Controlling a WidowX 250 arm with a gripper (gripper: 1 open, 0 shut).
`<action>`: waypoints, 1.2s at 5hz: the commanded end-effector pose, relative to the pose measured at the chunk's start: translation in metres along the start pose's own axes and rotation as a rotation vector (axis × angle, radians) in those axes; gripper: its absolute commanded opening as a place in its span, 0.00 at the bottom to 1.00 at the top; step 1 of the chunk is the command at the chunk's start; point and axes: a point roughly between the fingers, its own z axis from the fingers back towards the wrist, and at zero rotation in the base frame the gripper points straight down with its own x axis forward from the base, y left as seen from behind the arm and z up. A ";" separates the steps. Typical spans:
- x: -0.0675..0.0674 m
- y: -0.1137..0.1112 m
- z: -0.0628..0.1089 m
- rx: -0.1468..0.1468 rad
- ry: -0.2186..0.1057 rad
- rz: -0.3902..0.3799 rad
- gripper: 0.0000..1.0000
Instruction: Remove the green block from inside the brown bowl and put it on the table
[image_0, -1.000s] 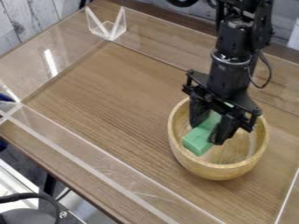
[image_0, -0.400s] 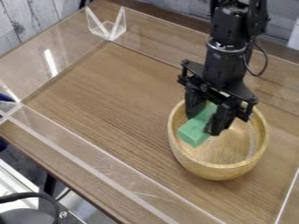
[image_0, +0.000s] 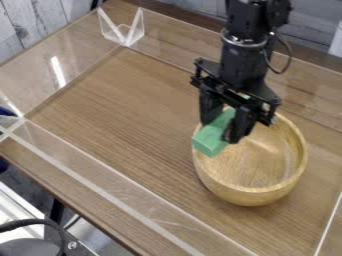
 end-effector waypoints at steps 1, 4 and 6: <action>0.004 0.021 0.022 0.018 -0.080 0.022 0.00; -0.008 0.096 0.000 0.039 -0.061 0.100 0.00; -0.007 0.116 -0.031 0.041 -0.020 0.149 0.00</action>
